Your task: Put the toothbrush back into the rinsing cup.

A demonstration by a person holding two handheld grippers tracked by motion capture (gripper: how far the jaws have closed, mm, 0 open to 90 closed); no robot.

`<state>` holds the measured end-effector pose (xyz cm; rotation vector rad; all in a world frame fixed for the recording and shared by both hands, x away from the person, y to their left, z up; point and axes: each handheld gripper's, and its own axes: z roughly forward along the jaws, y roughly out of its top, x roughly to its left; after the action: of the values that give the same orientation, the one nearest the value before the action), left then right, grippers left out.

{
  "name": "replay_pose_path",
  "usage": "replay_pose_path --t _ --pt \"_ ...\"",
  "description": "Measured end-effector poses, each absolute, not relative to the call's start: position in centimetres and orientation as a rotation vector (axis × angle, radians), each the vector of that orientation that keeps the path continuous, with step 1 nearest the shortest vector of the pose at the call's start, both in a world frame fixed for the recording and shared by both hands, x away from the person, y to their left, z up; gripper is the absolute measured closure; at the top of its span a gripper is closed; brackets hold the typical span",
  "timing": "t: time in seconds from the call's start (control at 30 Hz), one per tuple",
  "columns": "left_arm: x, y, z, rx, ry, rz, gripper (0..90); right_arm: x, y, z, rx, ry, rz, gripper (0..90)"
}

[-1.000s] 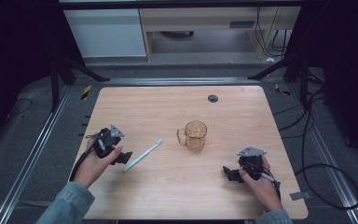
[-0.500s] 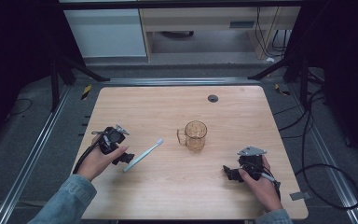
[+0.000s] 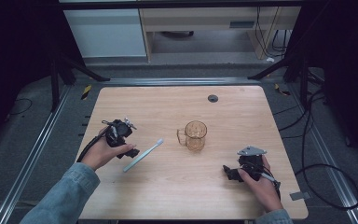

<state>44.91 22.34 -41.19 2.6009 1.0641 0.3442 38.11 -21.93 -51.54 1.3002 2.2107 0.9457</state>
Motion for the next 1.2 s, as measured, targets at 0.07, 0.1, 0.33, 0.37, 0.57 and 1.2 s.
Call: replay_pose_path --t 0.07,0.1,0.33,0.37,0.57,1.2 --pt "45.1 22.0 -41.2 2.617 1.067 0.339 10.7 38.1 -21.9 -51.5 1.301 2.211 0.946 0.3" --pt "45.1 22.0 -41.2 2.617 1.067 0.339 11.4 38.1 -21.9 -51.5 1.301 2.211 0.946 0.3" --pt "45.7 21.3 -41.0 2.656 1.06 0.309 18.1 38.1 -21.9 -51.5 1.301 2.21 0.946 0.3" --pt "45.8 21.2 -40.9 2.653 1.064 0.292 20.5 38.1 -21.9 -51.5 1.301 2.211 0.946 0.4" --pt "46.3 20.5 -40.8 2.696 1.05 0.271 24.6 38.1 -21.9 -51.5 1.3 2.211 0.946 0.3" --pt "47.4 18.1 -42.3 2.785 1.024 0.167 45.6 38.1 -21.9 -51.5 1.302 2.21 0.948 0.4"
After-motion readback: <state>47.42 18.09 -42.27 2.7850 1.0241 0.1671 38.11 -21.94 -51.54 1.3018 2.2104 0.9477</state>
